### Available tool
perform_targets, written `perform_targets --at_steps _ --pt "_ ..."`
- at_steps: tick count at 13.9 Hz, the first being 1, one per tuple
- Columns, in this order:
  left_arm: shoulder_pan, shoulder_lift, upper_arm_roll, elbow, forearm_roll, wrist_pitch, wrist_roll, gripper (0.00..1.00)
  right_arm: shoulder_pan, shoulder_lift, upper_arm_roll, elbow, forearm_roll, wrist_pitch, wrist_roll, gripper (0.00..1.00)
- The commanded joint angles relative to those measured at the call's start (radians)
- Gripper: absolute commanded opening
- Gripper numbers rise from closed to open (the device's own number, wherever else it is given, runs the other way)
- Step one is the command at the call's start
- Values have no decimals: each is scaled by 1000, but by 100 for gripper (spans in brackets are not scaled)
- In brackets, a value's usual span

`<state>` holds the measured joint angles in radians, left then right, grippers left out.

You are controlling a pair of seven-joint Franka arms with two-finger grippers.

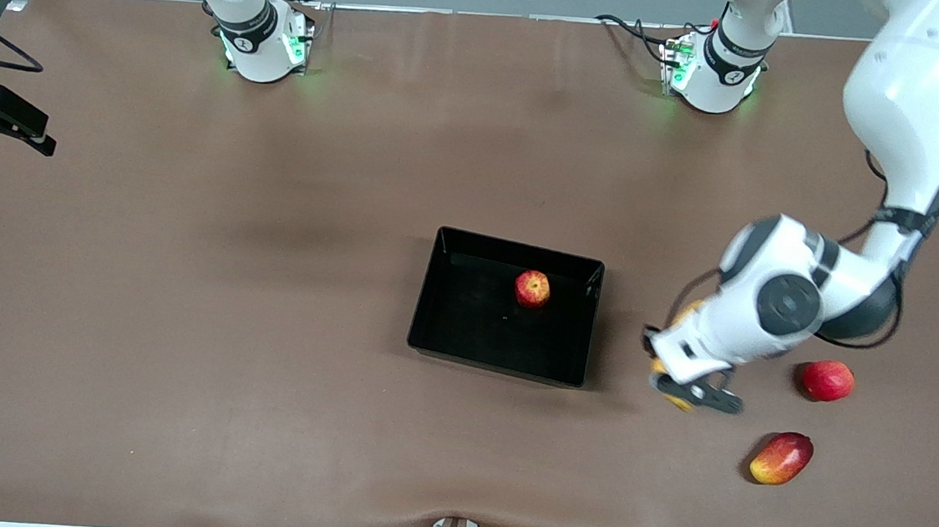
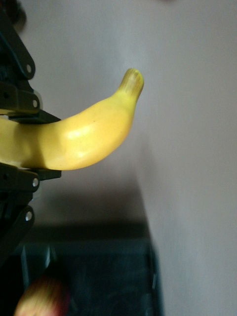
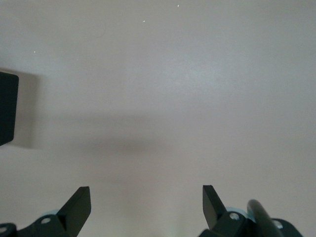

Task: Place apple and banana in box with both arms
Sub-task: 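Carry the banana over the box with the left gripper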

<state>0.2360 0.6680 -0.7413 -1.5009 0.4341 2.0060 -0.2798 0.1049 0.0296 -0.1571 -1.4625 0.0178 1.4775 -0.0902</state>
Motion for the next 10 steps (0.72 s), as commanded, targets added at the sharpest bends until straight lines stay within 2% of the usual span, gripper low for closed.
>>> perform_targets --at_steps 1,3,6,10 --pt "-88 -31 -46 -9 18 -18 -112 0 4 6 2 17 -4 -5 -11 100" --pt "-208 -18 -33 30 17 -18 -209 0 4 6 2 17 -4 -5 -10 100" --pt "-380 45 60 125 12 11 -263 0 4 4 2 17 -4 -3 -11 100" --pt "-621 94 285 149 3 172 -427 0 7 -33 -2 -28 -6 -8 -13 100"
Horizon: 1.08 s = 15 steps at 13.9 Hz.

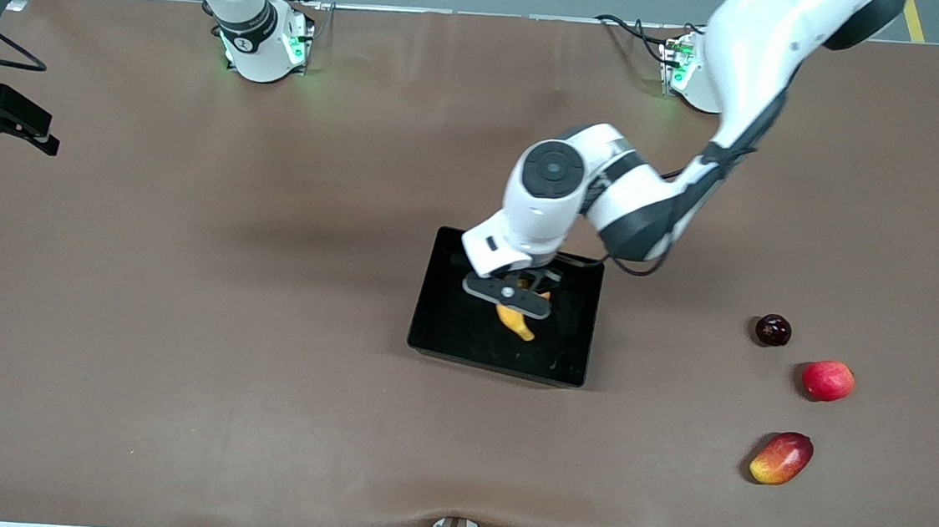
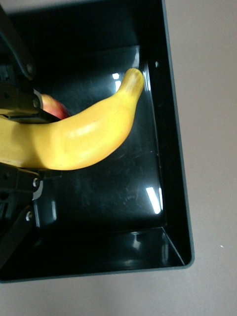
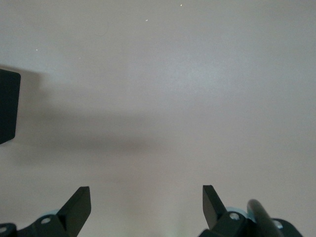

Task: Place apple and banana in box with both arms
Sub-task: 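Carry the banana over the box with the left gripper, then lower the banana into the box and open the left gripper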

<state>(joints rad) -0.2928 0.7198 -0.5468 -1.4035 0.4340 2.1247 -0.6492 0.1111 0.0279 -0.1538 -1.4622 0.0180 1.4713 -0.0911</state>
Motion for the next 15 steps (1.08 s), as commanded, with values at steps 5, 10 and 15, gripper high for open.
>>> perform_targets --at_steps 5,10,15 --pt "-167 141 174 87 -1 168 -187 0 -2 -43 -7 -38 -15 -13 -13 100" --pt "-183 222 179 86 2 210 -230 0 -7 -42 -9 -37 -13 -13 -13 100" --pt "-181 257 180 84 5 239 -256 19 -18 -37 -10 -35 -7 -11 -13 100"
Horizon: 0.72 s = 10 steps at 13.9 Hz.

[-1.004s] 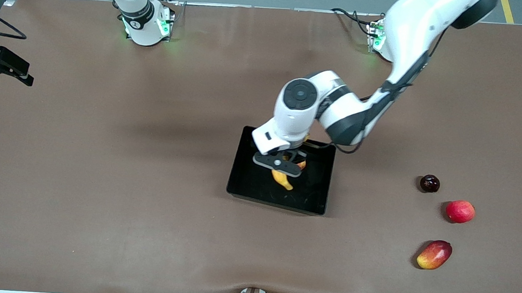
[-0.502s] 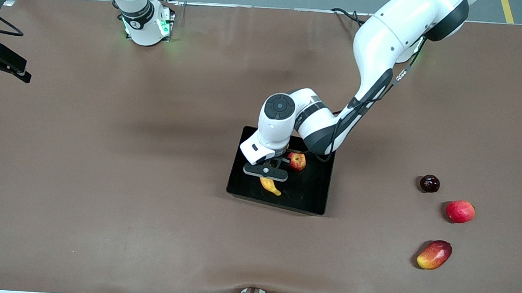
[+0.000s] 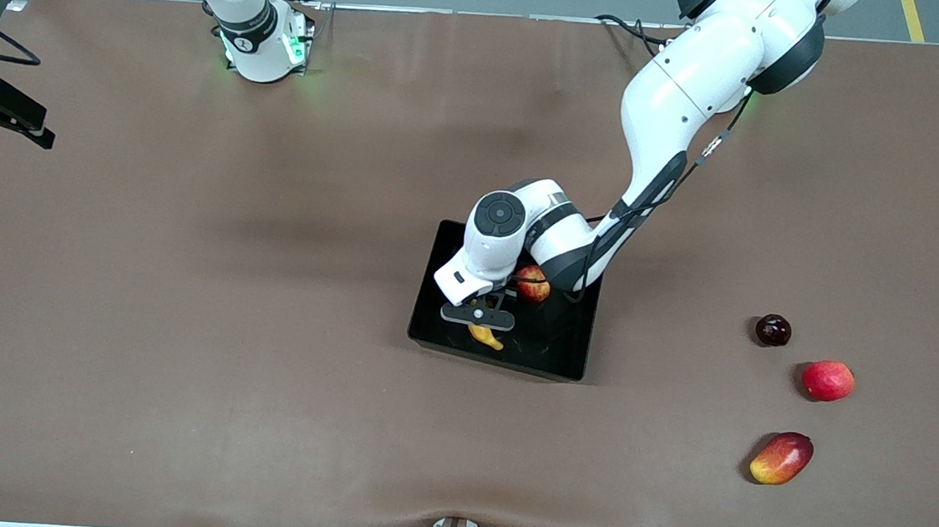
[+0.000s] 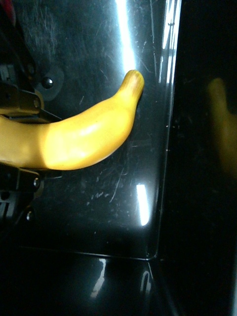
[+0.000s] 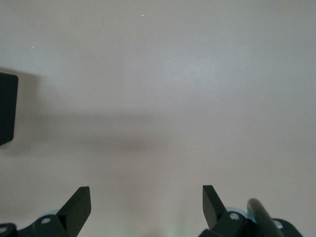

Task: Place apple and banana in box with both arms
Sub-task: 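Lower the banana into the box and open the left gripper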

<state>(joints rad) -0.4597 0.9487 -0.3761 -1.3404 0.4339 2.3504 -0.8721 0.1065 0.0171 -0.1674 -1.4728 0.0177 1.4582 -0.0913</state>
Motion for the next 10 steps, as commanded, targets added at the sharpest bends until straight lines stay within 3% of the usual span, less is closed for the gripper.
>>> perform_targets --at_steps 1,2,5,10 --pt "-10 25 10 20 6 12 -33 62 -13 -26 5 -23 -7 2 -13 100" --pt "-5 18 10 21 9 13 -28 100 -11 -26 5 -23 -7 2 -13 100" --pt "12 -77 43 20 14 -25 -27 100 -13 -25 5 -21 -7 4 -13 100" --pt "137 -350 10 18 -67 -324 22 100 -11 -25 5 -18 -8 5 -13 100"
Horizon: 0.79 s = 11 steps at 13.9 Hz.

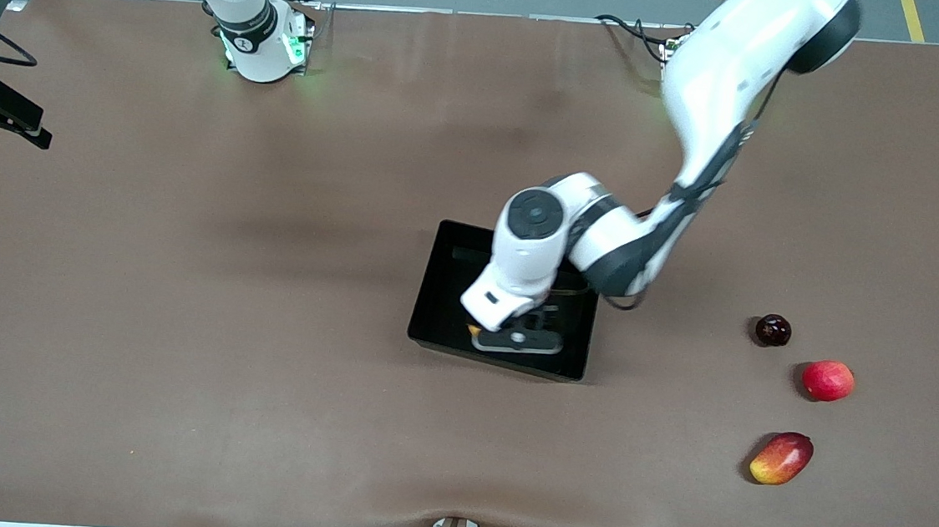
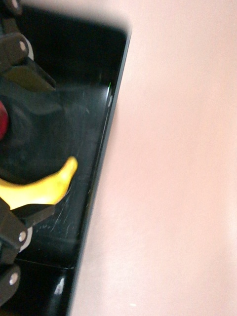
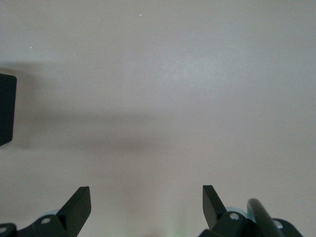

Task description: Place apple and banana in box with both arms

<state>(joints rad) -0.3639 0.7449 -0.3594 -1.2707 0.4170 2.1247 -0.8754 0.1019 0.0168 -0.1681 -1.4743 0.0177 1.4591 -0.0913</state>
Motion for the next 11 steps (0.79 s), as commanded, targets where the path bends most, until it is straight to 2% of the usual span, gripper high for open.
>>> perform_targets --at_steps 1,5,8,11 --pt "69 -194 -7 -52 -97 -162 41 100 -5 -24 7 -15 -8 3 -11 100" --pt "206 -372 -6 -69 -121 -377 197 100 -5 -24 9 -14 -8 4 -11 100" --pt "310 -462 -7 -64 -124 -498 223 100 -5 -23 9 -14 -8 6 -11 100" --pt "414 -534 -6 -67 -168 -581 376 100 -7 -23 7 -14 -7 4 -11 100"
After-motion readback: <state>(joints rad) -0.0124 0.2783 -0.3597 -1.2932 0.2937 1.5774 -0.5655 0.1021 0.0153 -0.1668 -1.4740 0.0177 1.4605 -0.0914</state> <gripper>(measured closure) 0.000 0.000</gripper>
